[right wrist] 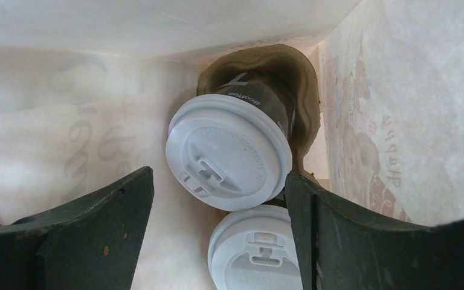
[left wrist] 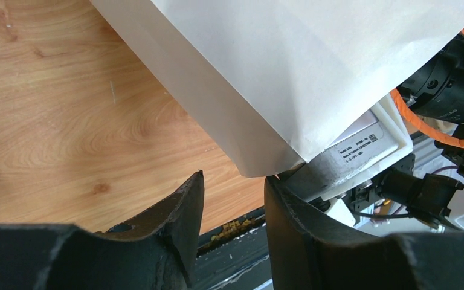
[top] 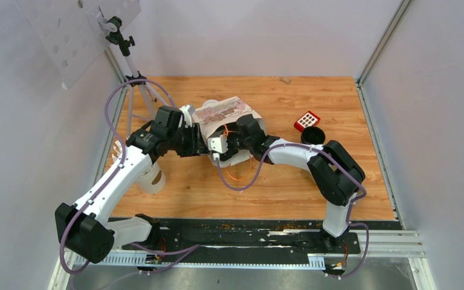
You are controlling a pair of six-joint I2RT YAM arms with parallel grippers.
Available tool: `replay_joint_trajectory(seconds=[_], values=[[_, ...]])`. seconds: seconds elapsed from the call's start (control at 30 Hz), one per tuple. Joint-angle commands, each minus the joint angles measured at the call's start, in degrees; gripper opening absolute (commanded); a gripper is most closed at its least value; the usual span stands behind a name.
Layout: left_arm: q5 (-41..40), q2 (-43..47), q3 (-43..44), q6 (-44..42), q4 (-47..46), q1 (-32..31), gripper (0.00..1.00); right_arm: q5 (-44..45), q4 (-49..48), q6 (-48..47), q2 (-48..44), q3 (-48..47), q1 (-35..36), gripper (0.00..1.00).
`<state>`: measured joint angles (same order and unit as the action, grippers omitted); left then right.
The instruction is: Pack the takeout coffee
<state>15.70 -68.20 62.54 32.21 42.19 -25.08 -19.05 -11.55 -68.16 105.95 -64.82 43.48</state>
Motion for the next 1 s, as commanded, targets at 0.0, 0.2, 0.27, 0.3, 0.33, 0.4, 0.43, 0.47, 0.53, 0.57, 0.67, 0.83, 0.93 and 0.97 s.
replay_joint_trajectory(seconds=[0.0, 0.2, 0.27, 0.3, 0.33, 0.4, 0.43, 0.47, 0.53, 0.57, 0.67, 0.83, 0.93, 0.97], values=[[-0.29, 0.52, -0.72, 0.95, -4.24, -0.14, 0.49, -1.54, -2.85, 3.05, -1.39, -1.49, -0.19, 0.79], [1.28, 0.99, -2.58, 2.61, -7.50, -0.14, 0.53, -1.45, -2.95, 4.65, -0.88, -2.10, -0.31, 0.78], [1.39, 1.05, -3.21, 3.13, -8.20, -0.23, 0.54, -1.39, -2.95, 5.10, -0.79, -2.31, -0.37, 0.78], [1.36, 1.19, -3.60, 3.25, -8.60, -0.23, 0.54, -1.46, -3.03, 5.38, -0.69, -2.33, -0.44, 0.78], [0.94, 1.20, -3.91, 3.37, -8.77, -0.23, 0.54, -1.56, -3.04, 5.55, -0.67, -2.33, -0.49, 0.78], [0.23, 1.02, -4.41, 3.46, -9.45, -0.23, 0.54, -1.84, -3.04, 5.99, -0.74, -2.33, -0.53, 0.78], [0.21, 0.92, -4.52, 3.64, -9.63, -0.23, 0.53, -1.93, -3.12, 6.33, -0.78, -2.33, -0.51, 0.78], [0.22, 0.73, -4.42, 3.66, -9.80, -0.23, 0.50, -2.11, -3.19, 6.68, -0.89, -2.33, -0.61, 0.78], [0.12, 0.67, -4.09, 3.78, -9.65, -0.23, 0.41, -2.34, -3.38, 7.25, -0.91, -2.25, -0.66, 0.77], [0.00, 0.81, -3.91, 3.68, -9.39, -0.25, 0.36, -2.39, -3.51, 7.55, -0.98, -2.12, -0.72, 0.77], [-0.55, 1.54, -3.34, 3.46, -7.87, -0.23, 0.17, -2.63, -4.66, 8.83, -1.29, -1.36, -1.15, 0.77], [-0.49, 2.68, -3.69, 3.65, -6.08, -0.23, 0.04, -3.10, -6.51, 11.03, -2.10, -0.22, -1.86, 0.76], [0.01, 2.56, -3.55, 3.59, -5.55, -0.23, 0.00, -3.61, -7.10, 12.08, -2.48, 0.27, -2.16, 0.76], [0.05, 2.57, -3.42, 3.61, -5.35, -0.22, 0.00, -3.67, -7.16, 12.16, -2.57, 0.42, -2.18, 0.76]])
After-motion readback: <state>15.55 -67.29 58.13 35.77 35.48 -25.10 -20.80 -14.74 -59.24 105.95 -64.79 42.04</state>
